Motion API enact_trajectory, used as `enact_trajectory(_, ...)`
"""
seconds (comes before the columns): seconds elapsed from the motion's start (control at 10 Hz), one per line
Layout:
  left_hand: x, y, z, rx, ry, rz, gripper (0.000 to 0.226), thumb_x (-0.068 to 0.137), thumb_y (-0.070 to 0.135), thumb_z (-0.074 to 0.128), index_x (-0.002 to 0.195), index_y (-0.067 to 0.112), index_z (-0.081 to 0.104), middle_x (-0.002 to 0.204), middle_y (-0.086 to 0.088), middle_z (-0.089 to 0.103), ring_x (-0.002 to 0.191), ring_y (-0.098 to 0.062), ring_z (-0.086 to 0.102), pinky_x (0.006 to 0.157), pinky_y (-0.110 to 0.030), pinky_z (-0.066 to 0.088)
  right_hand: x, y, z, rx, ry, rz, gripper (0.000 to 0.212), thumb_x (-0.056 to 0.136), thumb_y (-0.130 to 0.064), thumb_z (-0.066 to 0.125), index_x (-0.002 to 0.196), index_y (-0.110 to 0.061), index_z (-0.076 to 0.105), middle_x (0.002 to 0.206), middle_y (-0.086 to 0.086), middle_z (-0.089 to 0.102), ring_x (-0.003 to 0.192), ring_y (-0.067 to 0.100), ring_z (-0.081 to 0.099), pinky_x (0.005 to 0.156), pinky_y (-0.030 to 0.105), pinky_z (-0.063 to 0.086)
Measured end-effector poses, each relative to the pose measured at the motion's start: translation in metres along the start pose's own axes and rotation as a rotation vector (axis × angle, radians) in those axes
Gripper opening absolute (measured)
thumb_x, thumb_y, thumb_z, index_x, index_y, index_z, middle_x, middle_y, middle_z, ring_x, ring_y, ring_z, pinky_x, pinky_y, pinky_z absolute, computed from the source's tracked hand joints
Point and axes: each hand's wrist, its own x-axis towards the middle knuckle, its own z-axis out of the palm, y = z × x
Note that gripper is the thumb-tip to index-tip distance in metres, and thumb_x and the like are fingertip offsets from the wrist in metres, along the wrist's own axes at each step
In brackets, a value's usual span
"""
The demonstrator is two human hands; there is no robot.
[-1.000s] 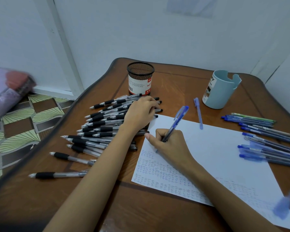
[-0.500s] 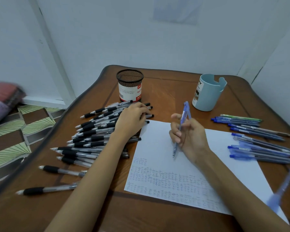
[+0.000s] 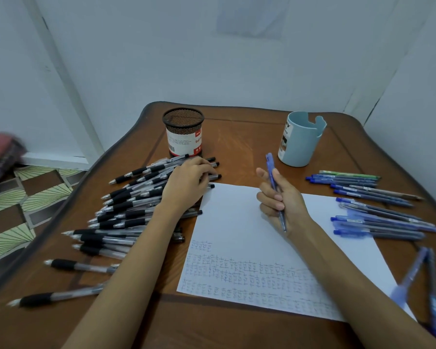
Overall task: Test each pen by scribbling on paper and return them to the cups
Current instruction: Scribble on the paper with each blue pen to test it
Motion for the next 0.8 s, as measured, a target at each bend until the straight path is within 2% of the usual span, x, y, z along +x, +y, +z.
enact_trajectory(0.1,0.0,0.0,0.0,0.001,0.008,0.0,0.027,0.094,0.009,0.048,0.11,0.015,0.069,0.122,0.001,0.058,0.112,-0.016,0.052,0.086,-0.029,0.046,0.001,-0.006,-0.005,-0.149,0.102,-0.059,0.034,0.102,-0.03,0.032,0.099,-0.009,0.059,0.038,-0.007,0.028,0.028,0.002,0.024,0.029,0.015,0.021)
enact_trajectory(0.2,0.0,0.0,0.0,0.004,0.011,0.001,0.027,0.094,0.009,0.048,0.11,0.015,0.069,0.122,0.001,0.058,0.112,-0.016,0.053,0.085,-0.029,0.046,0.001,-0.018,-0.012,-0.5,0.236,-0.213,0.031,0.103,-0.024,0.035,0.106,-0.007,0.06,0.039,-0.008,0.03,0.032,0.003,0.026,0.035,0.014,0.026)
enact_trajectory(0.3,0.0,0.0,0.0,0.003,0.007,-0.006,0.027,0.094,0.008,0.048,0.11,0.015,0.069,0.123,0.001,0.058,0.113,-0.016,0.052,0.085,-0.029,0.046,0.004,-0.026,-0.021,-0.555,0.315,-0.288,0.031,0.103,-0.02,0.035,0.103,-0.006,0.062,0.038,-0.008,0.028,0.032,0.003,0.024,0.036,0.016,0.023)
enact_trajectory(0.5,0.0,0.0,0.001,-0.001,0.005,-0.009,0.027,0.094,0.008,0.048,0.109,0.016,0.069,0.122,0.001,0.058,0.112,-0.016,0.052,0.085,-0.031,0.047,0.011,-0.023,-0.025,-0.495,0.34,-0.206,0.036,0.103,-0.026,0.033,0.098,-0.006,0.063,0.036,-0.008,0.03,0.031,0.003,0.026,0.036,0.015,0.025)
enact_trajectory(0.6,0.0,0.0,0.0,-0.002,0.004,-0.004,0.028,0.094,0.008,0.047,0.109,0.015,0.07,0.122,0.001,0.058,0.112,-0.016,0.052,0.085,-0.031,0.048,0.008,-0.033,-0.021,-0.556,0.33,-0.125,0.019,0.099,-0.027,0.044,0.096,-0.015,0.059,0.058,-0.003,0.058,0.052,0.006,0.047,0.051,0.02,0.035)
enact_trajectory(0.7,0.0,0.001,0.0,0.001,-0.001,-0.002,0.028,0.094,0.008,0.047,0.11,0.015,0.069,0.122,0.0,0.058,0.112,-0.016,0.052,0.085,-0.029,0.046,0.007,-0.04,-0.028,-0.759,0.235,-0.101,0.027,0.095,-0.016,0.052,0.121,-0.022,0.053,0.114,0.003,0.057,0.091,0.01,0.051,0.077,0.024,0.041)
enact_trajectory(0.8,0.0,0.001,0.0,0.001,0.002,-0.001,0.028,0.094,0.008,0.048,0.11,0.014,0.069,0.122,0.0,0.058,0.113,-0.017,0.052,0.085,-0.031,0.047,0.009,-0.033,-0.04,-0.906,0.252,-0.235,0.06,0.09,-0.001,0.058,0.143,-0.017,0.035,0.127,0.003,0.046,0.111,0.013,0.046,0.09,0.026,0.042)
